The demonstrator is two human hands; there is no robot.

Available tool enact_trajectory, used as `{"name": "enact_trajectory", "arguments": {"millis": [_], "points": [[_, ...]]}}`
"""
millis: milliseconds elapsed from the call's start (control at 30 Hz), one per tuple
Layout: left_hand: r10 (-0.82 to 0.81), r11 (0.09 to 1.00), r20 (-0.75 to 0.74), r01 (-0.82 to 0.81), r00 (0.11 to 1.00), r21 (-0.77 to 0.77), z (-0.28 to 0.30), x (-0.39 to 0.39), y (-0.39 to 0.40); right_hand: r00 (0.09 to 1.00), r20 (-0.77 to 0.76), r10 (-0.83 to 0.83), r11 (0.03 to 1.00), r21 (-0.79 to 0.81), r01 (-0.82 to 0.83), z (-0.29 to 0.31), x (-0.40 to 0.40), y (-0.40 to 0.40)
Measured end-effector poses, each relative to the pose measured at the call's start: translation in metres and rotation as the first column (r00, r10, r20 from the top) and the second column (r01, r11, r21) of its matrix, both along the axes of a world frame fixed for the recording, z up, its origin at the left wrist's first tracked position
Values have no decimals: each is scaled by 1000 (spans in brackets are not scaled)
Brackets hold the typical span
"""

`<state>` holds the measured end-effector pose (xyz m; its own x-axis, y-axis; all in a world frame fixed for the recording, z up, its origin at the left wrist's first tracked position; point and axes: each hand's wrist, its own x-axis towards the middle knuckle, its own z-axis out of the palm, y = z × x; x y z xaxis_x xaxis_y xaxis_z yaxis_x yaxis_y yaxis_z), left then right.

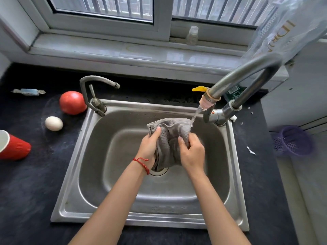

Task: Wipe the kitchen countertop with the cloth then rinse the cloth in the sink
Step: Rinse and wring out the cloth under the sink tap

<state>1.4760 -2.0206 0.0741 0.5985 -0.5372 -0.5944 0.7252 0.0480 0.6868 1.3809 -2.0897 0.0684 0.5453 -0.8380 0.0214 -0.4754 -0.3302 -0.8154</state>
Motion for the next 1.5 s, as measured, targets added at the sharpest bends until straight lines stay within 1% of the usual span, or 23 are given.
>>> {"name": "enact_trajectory", "arguments": {"millis": [67, 100, 200, 233, 300, 333, 400, 467, 533, 600, 667, 700, 733, 767, 833, 900, 1000, 1100, 1233, 1300, 1333, 1400, 1500], "points": [[-66, 996, -83, 60, 994, -72, 1, -2, -4, 992, -36, 123, 992, -18, -124, 6, 2, 11], [-127, 989, -73, 121, 989, -84, 2, -4, -5, 979, -61, 196, 981, 9, -195, 7, 1, 16], [-256, 967, 128, 255, 958, 25, 6, -11, -7, 917, -151, 368, 930, 75, -360, 10, -4, 22], [-250, 968, 189, 240, 950, 78, 4, -12, -6, 904, -140, 404, 914, 108, -391, 11, -5, 22], [-162, 982, 214, 136, 963, 131, 0, -10, -5, 908, 10, 419, 891, 188, -413, 10, -8, 19], [-105, 987, 193, 79, 976, 139, 0, -9, -5, 926, 114, 360, 894, 243, -377, 10, -10, 18], [-26, 991, 126, 9, 992, 130, -1, -7, -8, 954, 275, 118, 895, 387, -223, 10, -15, 13], [-4, 995, 44, 0, 999, 100, 2, -7, -14, 952, 299, -68, 884, 460, -82, 7, -22, 8], [-9, 998, -42, 11, 999, 59, 5, -8, -23, 962, 233, -144, 849, 528, -1, -7, -27, 1], [-50, 999, -141, 48, 989, -18, 11, -9, -28, 962, 176, -207, 726, 687, 31, -17, -30, -3], [-92, 991, -242, 64, 966, -119, 16, -10, -32, 920, 213, -328, 436, 898, -52, -25, -31, -2], [-105, 985, -281, 60, 954, -164, 19, -12, -33, 889, 250, -385, 313, 941, -129, -26, -31, -2], [-108, 978, -309, 45, 945, -204, 22, -15, -33, 854, 306, -420, 237, 946, -222, -24, -30, -2], [-99, 972, -324, 23, 941, -232, 22, -17, -33, 809, 370, -456, 202, 929, -311, -21, -28, -2], [-69, 962, -324, -24, 944, -273, 20, -20, -31, 738, 412, -534, 247, 911, -330, -12, -19, 0], [-34, 949, -286, -58, 958, -308, 18, -18, -26, 702, 359, -615, 346, 923, -169, -12, -10, -4], [44, 937, -195, -109, 980, -333, 5, -10, -11, 712, 312, -629, 482, 875, 41, -12, -3, -18], [95, 944, -226, -160, 970, -289, -12, -2, 3, 764, 375, -525, 580, 815, -2, -1, -2, -30], [63, 905, -472, -249, 880, -344, -29, 4, 14, 818, 428, -384, 572, 806, -154, 14, 3, -43], [-27, 917, -474, -167, 880, -362, -30, 8, 17, 846, 449, -288, 544, 804, -242, 22, 2, -50], [-117, 919, -449, -74, 886, -386, -26, 8, 15, 861, 454, -229, 535, 798, -279, 26, 0, -54], [-308, 886, -364, 126, 879, -446, -9, 6, 13, 878, 461, -126, 533, 778, -332, 34, -2, -61], [-470, 825, -284, 302, 836, -478, -11, 5, 12, 902, 432, -8, 565, 746, -352, 40, 2, -70]]}}
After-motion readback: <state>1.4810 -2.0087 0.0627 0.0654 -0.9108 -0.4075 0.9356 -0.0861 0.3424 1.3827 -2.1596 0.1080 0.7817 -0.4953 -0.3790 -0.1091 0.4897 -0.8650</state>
